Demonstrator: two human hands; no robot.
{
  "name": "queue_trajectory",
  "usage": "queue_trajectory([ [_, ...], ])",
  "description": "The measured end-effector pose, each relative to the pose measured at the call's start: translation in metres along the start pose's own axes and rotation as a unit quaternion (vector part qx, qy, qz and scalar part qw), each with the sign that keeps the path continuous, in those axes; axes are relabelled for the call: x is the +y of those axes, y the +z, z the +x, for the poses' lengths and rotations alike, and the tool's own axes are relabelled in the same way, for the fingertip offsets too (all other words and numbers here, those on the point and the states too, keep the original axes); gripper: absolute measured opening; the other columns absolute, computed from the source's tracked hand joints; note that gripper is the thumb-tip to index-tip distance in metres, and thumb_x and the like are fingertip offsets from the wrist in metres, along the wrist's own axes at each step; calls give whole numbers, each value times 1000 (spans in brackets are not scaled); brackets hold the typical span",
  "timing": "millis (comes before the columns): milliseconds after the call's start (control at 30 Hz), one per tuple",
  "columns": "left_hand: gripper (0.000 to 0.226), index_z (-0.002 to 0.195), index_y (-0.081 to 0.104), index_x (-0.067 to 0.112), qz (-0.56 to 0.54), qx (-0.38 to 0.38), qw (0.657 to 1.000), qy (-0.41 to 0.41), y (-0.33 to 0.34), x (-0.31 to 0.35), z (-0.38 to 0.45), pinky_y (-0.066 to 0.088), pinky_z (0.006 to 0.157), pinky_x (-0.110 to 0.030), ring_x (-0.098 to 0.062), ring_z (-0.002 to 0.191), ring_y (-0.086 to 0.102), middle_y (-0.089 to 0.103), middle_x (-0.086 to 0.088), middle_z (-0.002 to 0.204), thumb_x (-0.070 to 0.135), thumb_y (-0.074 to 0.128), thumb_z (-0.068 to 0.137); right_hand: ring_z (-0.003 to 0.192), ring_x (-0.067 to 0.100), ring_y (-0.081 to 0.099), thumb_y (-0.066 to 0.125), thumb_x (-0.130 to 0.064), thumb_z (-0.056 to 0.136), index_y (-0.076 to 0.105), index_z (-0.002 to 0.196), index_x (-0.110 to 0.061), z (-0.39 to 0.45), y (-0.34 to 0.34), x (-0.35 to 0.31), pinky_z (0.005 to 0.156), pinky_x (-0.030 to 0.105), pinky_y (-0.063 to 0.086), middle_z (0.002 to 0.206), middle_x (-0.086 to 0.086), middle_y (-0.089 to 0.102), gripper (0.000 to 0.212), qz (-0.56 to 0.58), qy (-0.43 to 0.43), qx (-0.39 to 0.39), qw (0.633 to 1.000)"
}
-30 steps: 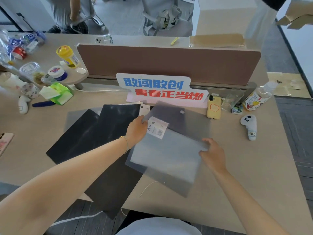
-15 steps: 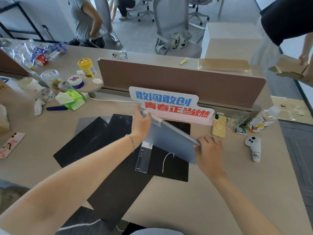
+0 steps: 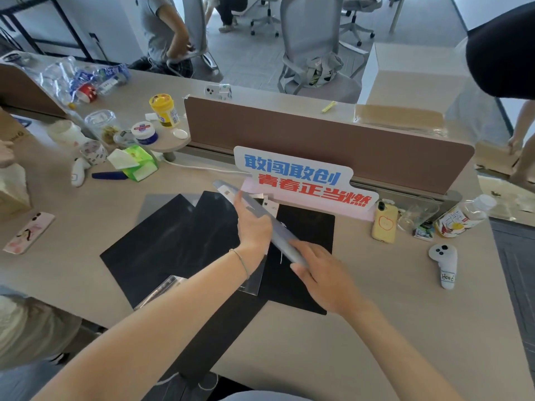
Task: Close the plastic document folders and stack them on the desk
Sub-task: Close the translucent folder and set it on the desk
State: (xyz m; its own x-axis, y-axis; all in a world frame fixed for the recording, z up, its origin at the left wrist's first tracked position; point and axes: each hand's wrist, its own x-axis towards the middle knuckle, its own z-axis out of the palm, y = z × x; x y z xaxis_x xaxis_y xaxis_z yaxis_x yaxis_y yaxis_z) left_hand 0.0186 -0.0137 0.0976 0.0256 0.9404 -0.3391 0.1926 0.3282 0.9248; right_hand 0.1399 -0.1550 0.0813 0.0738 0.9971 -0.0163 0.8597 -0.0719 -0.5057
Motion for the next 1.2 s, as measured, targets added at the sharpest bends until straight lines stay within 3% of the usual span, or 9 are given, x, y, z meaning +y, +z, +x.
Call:
queue_trajectory([
  [167,69,144,27,43,-2,-9,1000,28,-26,-9,-3,58,95,-42,-16,108,60,50,9,130,12,63,95,137,11,38,32,-61,98,24,150,-41,8,6,-1,105,30,40,153,-12,37,56,102,61,-41,992],
  [400,53,137,41,31,-42,-60,997,37,-40,-16,-19,56,96,-40,-18,111,57,51,9,131,0,55,96,130,10,44,63,-27,91,41,143,-34,24,25,30,108,36,39,146,-10,45,58,239,199,46,949],
  [500,53,136,42,27,-48,-100,992,66,-41,-16,-26,58,95,-41,-18,116,56,52,12,130,-4,54,95,125,16,49,66,-17,89,44,143,-27,19,25,46,96,30,41,139,-4,49,59,347,274,66,894],
  [600,53,135,42,25,-46,-133,986,87,-36,-15,-33,60,90,-36,-18,116,56,52,16,128,-7,53,94,107,20,61,69,-14,88,43,142,-27,12,22,60,80,29,50,130,3,58,62,492,333,76,801],
  [733,54,137,40,29,-27,-159,982,100,-26,-19,-36,59,92,-37,-15,116,55,50,21,128,-4,53,96,100,27,71,78,-20,73,50,135,-29,-3,17,80,88,45,57,118,7,70,69,569,348,83,741],
  [800,57,140,37,34,2,-174,980,100,-21,-25,-35,57,98,-43,-15,119,54,50,19,133,2,56,96,97,30,72,79,-12,74,48,138,-29,-10,13,86,89,48,57,111,12,70,74,564,346,107,742],
  [900,69,142,31,42,61,-190,974,111,-7,-36,-35,54,101,-42,-17,127,49,44,12,144,7,64,93,94,27,66,77,-7,74,40,142,-35,-24,5,92,88,44,55,99,6,61,83,489,336,137,794],
  [1033,89,144,25,45,107,-246,957,113,20,-53,-40,47,104,-34,-8,129,43,40,27,136,26,80,77,105,12,62,75,-10,77,36,145,-40,-54,-10,109,88,32,52,118,-2,60,85,452,323,161,815],
  [1200,113,154,12,40,223,-309,921,84,65,-85,-52,37,113,-47,-9,124,36,30,6,146,29,87,70,93,5,65,68,2,77,30,150,-43,-103,-21,143,80,23,53,107,-1,62,93,391,317,195,842],
])
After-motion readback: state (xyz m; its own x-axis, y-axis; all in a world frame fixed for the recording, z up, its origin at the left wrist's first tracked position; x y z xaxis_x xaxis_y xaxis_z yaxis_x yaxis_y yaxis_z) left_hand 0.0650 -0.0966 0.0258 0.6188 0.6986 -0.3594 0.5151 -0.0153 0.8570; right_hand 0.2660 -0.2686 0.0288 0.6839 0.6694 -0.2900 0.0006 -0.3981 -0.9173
